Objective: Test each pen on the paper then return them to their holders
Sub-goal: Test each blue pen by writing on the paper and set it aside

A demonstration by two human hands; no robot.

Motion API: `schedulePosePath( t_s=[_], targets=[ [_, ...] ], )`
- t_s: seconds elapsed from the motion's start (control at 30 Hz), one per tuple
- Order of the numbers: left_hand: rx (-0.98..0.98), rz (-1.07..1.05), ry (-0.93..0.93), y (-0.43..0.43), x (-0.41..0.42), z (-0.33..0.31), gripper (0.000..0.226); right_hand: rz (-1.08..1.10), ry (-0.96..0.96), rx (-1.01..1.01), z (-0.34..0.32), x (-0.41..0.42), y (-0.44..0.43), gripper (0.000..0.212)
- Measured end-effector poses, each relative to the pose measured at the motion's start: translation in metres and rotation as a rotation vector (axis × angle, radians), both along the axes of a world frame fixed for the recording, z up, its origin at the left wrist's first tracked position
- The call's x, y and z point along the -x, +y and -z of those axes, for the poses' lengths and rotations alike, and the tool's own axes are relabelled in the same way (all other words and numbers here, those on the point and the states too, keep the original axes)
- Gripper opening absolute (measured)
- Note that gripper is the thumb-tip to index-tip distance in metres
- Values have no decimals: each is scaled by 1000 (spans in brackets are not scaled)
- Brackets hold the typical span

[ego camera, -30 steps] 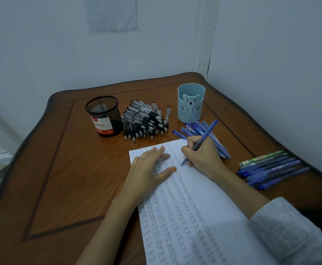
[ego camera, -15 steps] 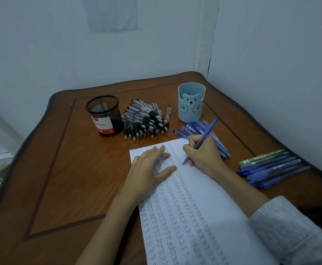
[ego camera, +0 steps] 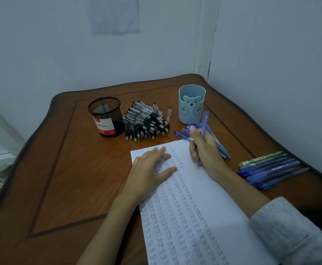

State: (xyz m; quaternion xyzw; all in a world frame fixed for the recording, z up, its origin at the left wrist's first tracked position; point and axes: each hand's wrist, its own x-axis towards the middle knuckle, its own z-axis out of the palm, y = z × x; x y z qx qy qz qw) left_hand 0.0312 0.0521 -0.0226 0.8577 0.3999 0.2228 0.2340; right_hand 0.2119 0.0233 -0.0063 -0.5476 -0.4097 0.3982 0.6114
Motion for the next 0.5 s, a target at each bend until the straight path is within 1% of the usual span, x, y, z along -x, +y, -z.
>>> schedulePosePath(
  t_s=[0.13,0.23,0.37,0.5],
  targets=[
    [1,-6,-12,1,0,1,43,-8,-41,-28,0,-3,0,32],
    [8,-12,-30,1,1,2,42,-15,-101,-4,0,-3,1,23],
    [9,-16,-73,2,1,2,40,-15,-155,-21,4,-4,-1,31],
    [11,-17,-85,2,1,2,39,15,-205,-40,3,-3,-1,29]
  ],
)
